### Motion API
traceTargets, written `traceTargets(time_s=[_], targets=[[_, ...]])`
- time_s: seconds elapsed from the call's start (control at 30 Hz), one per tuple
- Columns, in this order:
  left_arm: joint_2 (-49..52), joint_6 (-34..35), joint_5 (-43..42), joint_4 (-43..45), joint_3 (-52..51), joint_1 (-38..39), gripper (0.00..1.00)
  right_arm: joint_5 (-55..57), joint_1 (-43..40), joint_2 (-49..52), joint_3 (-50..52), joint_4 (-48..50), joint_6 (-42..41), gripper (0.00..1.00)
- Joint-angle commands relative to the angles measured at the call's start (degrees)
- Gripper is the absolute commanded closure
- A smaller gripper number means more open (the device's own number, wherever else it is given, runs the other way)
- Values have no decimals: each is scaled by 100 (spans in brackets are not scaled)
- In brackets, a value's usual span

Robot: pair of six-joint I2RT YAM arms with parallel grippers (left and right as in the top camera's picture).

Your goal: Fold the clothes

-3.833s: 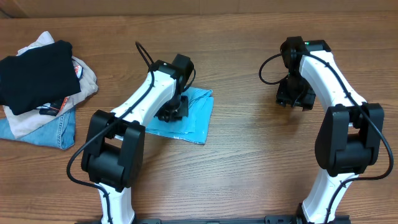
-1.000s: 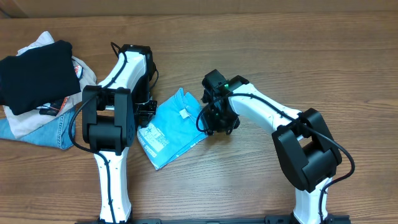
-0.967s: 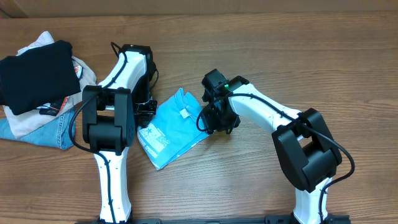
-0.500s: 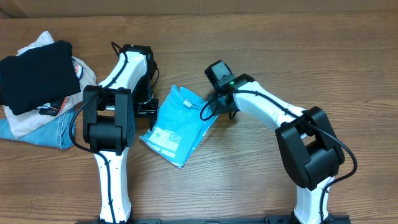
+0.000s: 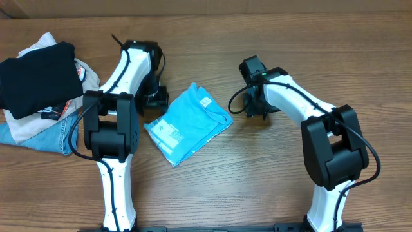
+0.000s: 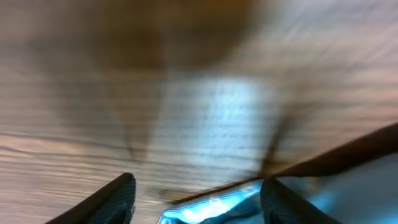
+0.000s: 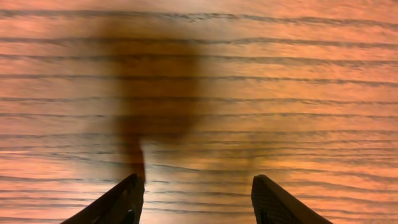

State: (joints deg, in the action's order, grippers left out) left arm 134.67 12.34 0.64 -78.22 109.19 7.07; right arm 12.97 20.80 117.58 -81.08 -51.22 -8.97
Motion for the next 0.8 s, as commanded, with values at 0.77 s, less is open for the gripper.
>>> traceTargets(time_s=[0.77], targets=[[-28,-1937,-1261,50,1086,227,14,-1838,-24,-238,13,-938,2,42]])
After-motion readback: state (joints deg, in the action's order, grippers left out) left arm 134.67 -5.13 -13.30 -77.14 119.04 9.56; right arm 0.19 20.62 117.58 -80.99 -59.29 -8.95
